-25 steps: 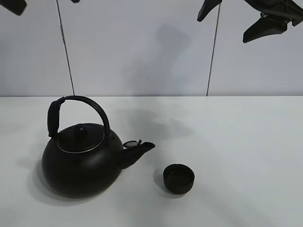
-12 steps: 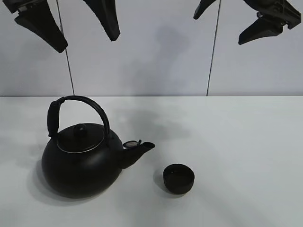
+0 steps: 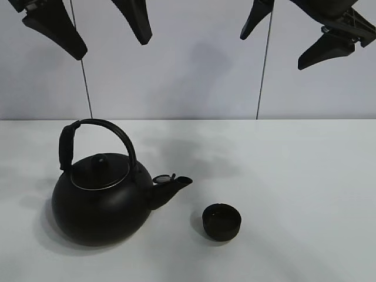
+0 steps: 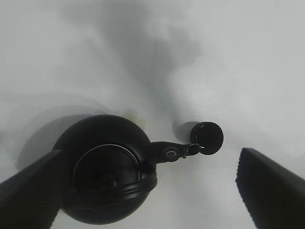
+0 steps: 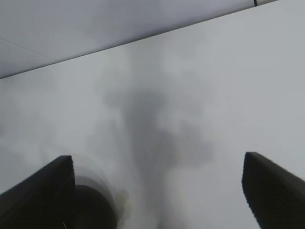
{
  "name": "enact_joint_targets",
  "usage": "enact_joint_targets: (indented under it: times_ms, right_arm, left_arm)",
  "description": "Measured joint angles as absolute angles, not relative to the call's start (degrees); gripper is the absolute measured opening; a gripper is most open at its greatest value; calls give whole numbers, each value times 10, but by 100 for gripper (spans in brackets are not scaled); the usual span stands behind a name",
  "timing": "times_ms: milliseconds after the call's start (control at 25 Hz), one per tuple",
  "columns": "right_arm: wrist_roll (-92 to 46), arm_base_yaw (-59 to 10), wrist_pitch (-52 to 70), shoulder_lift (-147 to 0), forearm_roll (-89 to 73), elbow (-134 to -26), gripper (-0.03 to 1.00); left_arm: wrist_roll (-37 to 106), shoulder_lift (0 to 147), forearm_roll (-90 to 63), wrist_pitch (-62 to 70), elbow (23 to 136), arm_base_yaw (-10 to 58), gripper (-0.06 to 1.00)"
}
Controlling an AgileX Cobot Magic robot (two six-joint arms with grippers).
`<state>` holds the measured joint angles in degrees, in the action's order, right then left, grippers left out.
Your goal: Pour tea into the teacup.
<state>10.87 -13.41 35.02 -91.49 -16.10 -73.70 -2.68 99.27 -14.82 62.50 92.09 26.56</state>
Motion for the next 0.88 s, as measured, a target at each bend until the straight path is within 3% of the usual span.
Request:
enact_joint_targets:
  times_ms: [880]
  right_arm:
    - [109,-134,382,-950,-161,-737,66]
  left_arm:
    - [-26,993,-148,625,921,266,69]
